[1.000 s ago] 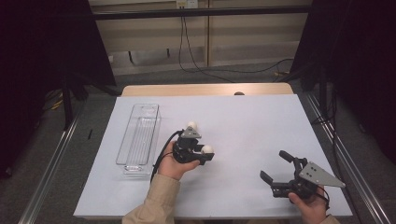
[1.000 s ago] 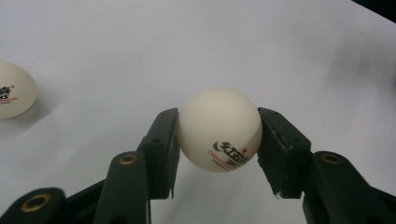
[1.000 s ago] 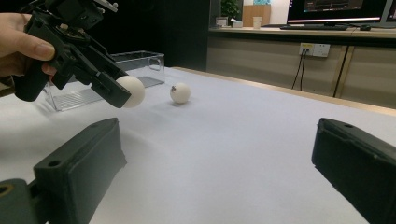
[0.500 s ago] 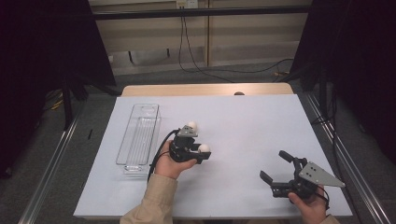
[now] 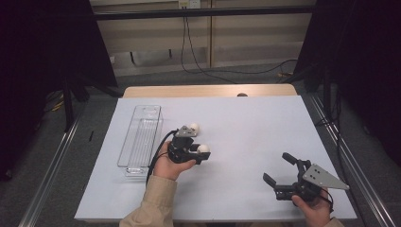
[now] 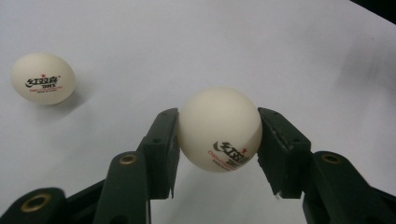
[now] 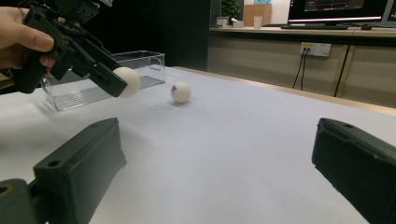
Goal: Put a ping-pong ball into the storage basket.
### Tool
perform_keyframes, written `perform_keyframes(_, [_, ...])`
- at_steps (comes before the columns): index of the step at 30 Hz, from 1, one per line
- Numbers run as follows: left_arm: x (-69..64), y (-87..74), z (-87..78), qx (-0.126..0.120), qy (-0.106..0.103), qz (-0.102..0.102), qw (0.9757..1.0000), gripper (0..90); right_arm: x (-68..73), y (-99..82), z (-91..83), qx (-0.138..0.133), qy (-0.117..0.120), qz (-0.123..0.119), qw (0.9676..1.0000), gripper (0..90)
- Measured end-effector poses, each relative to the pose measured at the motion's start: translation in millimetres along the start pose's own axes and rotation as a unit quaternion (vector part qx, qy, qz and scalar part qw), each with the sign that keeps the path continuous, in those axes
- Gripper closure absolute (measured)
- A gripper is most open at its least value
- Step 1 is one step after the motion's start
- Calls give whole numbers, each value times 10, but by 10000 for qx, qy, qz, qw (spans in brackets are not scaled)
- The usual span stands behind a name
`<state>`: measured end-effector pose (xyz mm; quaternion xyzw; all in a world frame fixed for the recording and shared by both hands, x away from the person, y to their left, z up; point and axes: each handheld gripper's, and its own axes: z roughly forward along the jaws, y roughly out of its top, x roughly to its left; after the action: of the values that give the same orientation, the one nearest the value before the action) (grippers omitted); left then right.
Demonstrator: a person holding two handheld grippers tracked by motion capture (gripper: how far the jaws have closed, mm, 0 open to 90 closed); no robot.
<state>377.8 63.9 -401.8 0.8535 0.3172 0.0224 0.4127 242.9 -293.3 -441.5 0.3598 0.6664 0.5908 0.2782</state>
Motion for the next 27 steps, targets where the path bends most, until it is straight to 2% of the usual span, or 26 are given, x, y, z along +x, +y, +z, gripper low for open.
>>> perform_keyframes(27, [108, -15, -145, -26, 179, -146, 9997, 511, 1, 4, -6, -21, -1, -3, 10000, 15])
